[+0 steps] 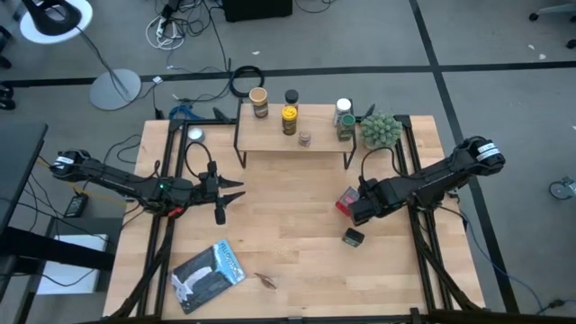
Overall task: Shelf spices
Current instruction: Put the red seasoning can on the shelf
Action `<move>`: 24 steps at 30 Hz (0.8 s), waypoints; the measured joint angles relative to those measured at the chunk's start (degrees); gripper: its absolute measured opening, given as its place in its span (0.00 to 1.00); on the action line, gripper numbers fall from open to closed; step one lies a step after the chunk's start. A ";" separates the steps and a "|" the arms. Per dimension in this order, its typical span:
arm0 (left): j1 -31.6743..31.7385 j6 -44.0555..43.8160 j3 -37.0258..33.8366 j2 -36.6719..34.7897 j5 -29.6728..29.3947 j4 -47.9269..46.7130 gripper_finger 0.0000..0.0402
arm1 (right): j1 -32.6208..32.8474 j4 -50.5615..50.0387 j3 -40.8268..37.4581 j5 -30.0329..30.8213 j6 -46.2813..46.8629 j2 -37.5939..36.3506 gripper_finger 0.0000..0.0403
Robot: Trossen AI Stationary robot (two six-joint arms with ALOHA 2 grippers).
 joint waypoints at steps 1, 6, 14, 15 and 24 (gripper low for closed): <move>0.01 0.00 0.00 0.00 0.00 0.00 0.33 | 0.02 -0.12 0.55 0.06 0.00 0.00 0.94; 0.00 -0.02 0.00 -0.02 0.00 0.02 0.33 | 1.38 1.76 4.88 4.49 -2.11 -0.02 0.93; 0.00 -0.21 0.00 0.00 0.00 0.09 0.33 | 3.12 3.98 11.56 17.25 -8.72 -0.02 0.93; 0.02 -0.24 0.00 -0.02 0.26 0.07 0.33 | 3.26 3.95 11.66 18.01 -8.76 -0.02 0.93; 0.00 -1.31 0.00 -0.02 2.36 -0.26 0.33 | 11.30 -2.95 11.66 22.21 4.43 -0.02 0.92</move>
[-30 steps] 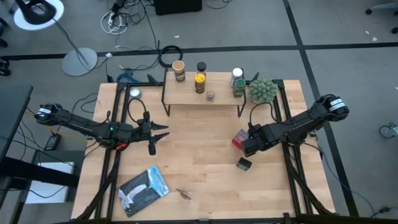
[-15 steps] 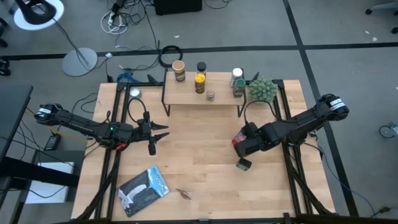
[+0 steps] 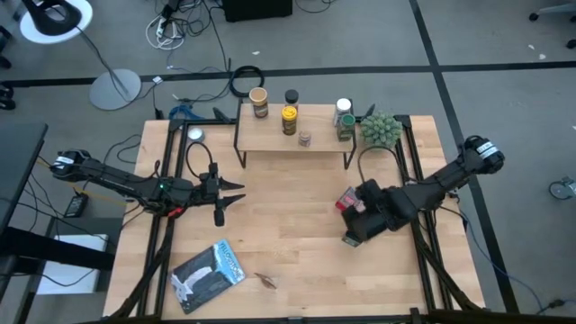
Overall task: Shelf spices
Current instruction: Put the red seasoning can on the shelf
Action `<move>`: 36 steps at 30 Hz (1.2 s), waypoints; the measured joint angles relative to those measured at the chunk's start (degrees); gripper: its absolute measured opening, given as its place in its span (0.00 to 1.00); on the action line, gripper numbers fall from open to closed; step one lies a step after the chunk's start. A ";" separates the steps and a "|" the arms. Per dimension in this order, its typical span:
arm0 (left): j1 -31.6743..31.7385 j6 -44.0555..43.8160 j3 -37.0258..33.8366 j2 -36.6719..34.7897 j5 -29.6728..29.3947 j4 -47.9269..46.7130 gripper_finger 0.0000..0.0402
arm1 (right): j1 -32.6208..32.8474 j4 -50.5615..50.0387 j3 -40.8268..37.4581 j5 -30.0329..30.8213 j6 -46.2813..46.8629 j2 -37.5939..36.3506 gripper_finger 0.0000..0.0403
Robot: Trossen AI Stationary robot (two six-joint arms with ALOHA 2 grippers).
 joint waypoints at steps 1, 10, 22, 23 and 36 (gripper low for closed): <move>0.02 0.00 0.00 0.02 0.00 -0.02 0.33 | 1.48 -2.15 0.00 -0.07 3.52 0.00 0.91; 0.00 -0.37 0.00 0.00 1.01 0.48 0.33 | 12.74 -3.78 -0.02 -4.36 20.95 0.00 0.86; 0.00 -1.50 0.01 0.40 3.13 2.50 0.33 | 3.79 -2.94 -0.63 -1.82 17.98 2.10 0.80; 0.00 -1.86 0.02 0.83 3.45 2.50 0.33 | 2.52 -2.93 -0.67 -2.00 17.15 2.26 0.80; 0.78 -3.10 2.69 15.12 7.68 12.63 0.33 | -5.87 -3.28 -0.68 -5.49 4.70 2.16 0.75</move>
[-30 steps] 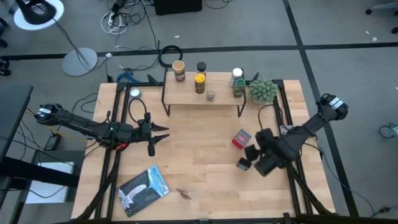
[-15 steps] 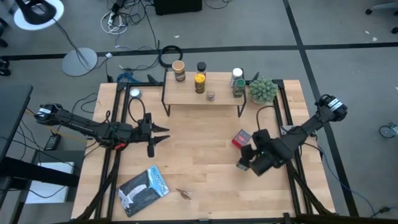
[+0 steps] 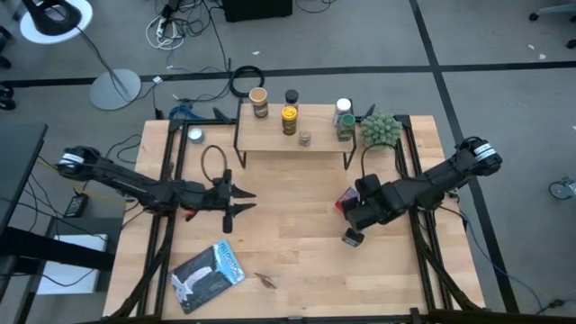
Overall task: Shelf spices
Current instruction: Put the red seasoning can on the shelf
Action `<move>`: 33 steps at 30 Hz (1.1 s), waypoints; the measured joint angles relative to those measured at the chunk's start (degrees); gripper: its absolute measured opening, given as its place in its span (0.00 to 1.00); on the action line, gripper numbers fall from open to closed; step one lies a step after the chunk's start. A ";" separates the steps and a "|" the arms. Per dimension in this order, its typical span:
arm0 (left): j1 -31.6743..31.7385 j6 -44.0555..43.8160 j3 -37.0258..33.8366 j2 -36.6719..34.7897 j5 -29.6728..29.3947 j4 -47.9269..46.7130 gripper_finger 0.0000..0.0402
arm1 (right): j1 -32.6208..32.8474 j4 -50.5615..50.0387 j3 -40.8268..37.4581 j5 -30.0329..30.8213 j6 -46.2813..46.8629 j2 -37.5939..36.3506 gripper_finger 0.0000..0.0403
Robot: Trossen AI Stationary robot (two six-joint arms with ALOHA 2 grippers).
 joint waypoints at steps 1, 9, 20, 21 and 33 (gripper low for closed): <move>0.41 0.00 1.19 1.93 0.63 0.15 0.33 | 0.39 -0.36 0.00 0.01 0.03 0.00 0.74; 5.88 1.96 16.18 20.66 14.74 -1.05 0.33 | 5.87 -7.54 0.00 0.13 9.12 -0.02 0.69; 8.77 7.34 39.40 45.10 19.29 -6.60 0.30 | 10.15 -9.45 0.00 1.13 16.86 -0.07 0.54; 8.93 7.39 41.36 47.15 19.31 -6.88 0.28 | 9.86 -9.45 0.00 1.18 16.83 -0.07 0.51; 9.77 7.69 55.69 60.71 14.89 -16.77 0.01 | -0.99 -4.86 -2.85 3.14 4.92 -0.11 0.02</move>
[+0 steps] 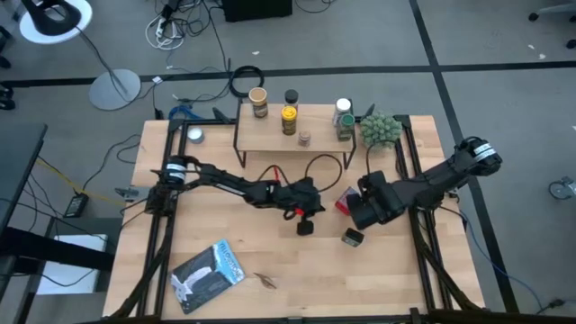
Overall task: Shelf spices
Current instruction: Put the red seasoning can on the shelf
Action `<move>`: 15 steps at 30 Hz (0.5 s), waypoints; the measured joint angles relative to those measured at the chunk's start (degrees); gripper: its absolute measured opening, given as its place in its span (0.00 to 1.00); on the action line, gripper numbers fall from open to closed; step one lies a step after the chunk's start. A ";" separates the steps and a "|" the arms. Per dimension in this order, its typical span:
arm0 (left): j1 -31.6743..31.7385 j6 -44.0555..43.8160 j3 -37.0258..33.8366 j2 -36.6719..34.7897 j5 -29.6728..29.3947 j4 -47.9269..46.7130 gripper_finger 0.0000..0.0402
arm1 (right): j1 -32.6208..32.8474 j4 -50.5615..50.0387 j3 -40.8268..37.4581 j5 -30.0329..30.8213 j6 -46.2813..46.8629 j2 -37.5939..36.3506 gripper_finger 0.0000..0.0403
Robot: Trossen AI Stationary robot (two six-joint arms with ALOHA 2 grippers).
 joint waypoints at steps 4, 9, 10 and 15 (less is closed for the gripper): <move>0.01 0.00 -0.26 0.07 -1.39 -1.21 0.00 | -4.60 4.99 -4.59 -0.36 -3.98 0.02 0.03; 0.02 -0.02 -0.26 0.04 -1.36 -2.96 0.00 | -8.67 9.60 -8.67 -0.36 -6.31 0.02 0.01; 0.02 -0.02 -0.26 0.03 -1.36 -3.29 0.00 | -9.57 11.69 -9.52 -0.40 -7.74 0.02 0.01; -0.02 -0.45 -0.26 -0.02 -1.34 -4.76 0.00 | -13.63 28.07 -14.67 -0.63 -16.18 -0.02 0.00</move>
